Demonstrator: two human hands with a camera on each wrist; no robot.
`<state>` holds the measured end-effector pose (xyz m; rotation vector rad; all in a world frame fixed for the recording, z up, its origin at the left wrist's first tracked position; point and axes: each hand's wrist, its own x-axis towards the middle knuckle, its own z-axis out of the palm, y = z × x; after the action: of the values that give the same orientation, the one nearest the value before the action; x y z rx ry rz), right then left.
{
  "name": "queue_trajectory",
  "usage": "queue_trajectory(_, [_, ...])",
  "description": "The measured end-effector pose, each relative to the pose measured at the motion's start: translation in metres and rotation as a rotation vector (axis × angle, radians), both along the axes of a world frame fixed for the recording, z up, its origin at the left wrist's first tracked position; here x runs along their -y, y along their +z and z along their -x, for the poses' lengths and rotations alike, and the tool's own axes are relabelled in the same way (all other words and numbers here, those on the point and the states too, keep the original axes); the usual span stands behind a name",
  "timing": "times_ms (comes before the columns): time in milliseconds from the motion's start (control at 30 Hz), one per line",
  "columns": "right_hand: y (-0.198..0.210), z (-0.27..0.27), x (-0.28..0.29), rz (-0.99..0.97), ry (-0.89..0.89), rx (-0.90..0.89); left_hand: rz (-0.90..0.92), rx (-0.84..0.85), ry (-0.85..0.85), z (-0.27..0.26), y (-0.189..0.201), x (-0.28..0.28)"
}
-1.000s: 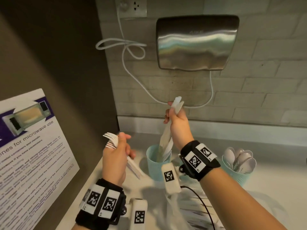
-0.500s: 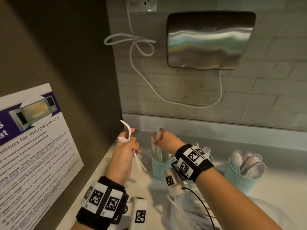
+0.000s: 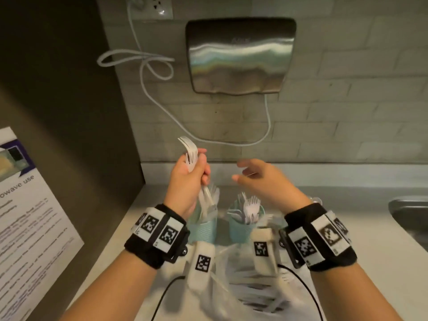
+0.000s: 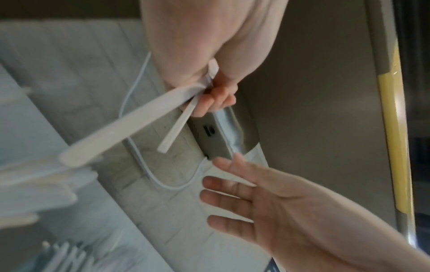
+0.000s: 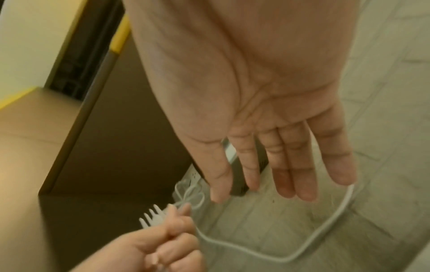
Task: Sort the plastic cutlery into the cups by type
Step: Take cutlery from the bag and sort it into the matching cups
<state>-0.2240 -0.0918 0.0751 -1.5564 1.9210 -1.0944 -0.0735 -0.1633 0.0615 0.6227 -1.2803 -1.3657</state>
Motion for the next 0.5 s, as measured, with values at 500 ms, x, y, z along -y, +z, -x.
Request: queue_trajectory(500, [-0.059, 0.028, -0.143, -0.205, 0.021, -0.380, 0.133, 0.683, -0.168, 0.097, -0.045, -0.002])
